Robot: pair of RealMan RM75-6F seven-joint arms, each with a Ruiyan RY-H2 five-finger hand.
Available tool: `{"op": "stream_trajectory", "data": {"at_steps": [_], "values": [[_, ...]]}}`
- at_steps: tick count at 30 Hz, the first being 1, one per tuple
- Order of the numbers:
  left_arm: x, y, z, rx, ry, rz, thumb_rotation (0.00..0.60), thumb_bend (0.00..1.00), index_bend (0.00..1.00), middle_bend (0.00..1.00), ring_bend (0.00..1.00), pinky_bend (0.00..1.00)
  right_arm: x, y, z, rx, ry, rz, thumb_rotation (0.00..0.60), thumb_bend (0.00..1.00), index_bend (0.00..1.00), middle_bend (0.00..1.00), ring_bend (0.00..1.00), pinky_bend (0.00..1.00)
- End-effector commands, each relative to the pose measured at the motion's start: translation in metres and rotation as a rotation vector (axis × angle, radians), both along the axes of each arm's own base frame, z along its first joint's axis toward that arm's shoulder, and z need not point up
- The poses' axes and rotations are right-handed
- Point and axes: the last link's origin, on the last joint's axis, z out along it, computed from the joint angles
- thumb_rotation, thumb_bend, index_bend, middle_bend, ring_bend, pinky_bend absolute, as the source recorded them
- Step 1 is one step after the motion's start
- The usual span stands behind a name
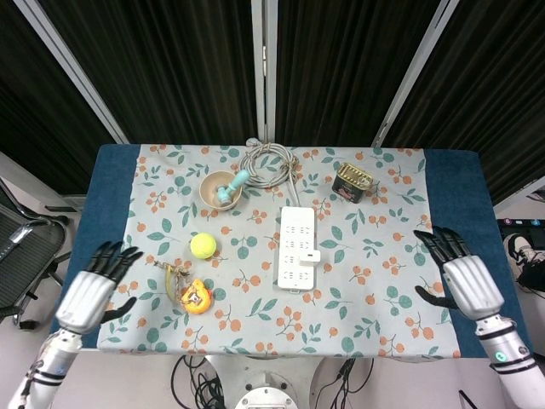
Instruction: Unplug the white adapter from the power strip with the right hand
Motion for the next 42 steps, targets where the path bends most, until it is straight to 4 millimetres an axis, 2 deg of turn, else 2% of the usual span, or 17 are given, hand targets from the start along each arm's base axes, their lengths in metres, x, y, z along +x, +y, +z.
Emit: {"op": "stream_trajectory", "data": {"at_steps": [1,8,17,22,28,42], "values": [[0.055,0.015,-0.038,-0.169,0.016,-0.209,0.600,0.29,0.13,0.11,0.01,0.00,0.039,-0.024,-0.017,0.085,0.032,0.082,0.600,0.16,0.00,0.16,0.00,0.11],[0.108,0.032,-0.096,-0.336,0.067,-0.371,0.600,0.31,0.13,0.11,0.02,0.00,0.091,-0.051,-0.055,0.209,0.135,0.153,0.600,0.17,0.01,0.20,0.00,0.14],[0.142,0.049,-0.144,-0.413,0.133,-0.422,0.600,0.31,0.13,0.11,0.01,0.00,0.129,-0.072,-0.095,0.273,0.214,0.160,0.600,0.16,0.04,0.23,0.00,0.17],[0.147,0.058,-0.165,-0.441,0.139,-0.391,0.600,0.31,0.13,0.11,0.01,0.00,0.139,-0.078,-0.117,0.293,0.257,0.147,0.600,0.16,0.06,0.24,0.01,0.18],[0.143,0.065,-0.183,-0.461,0.139,-0.344,0.600,0.31,0.13,0.11,0.02,0.01,0.144,-0.085,-0.144,0.310,0.301,0.115,0.600,0.16,0.08,0.26,0.03,0.21],[0.149,0.064,-0.207,-0.481,0.138,-0.353,0.600,0.31,0.12,0.11,0.02,0.03,0.150,-0.093,-0.171,0.314,0.385,0.078,0.600,0.16,0.14,0.28,0.05,0.24]]}}
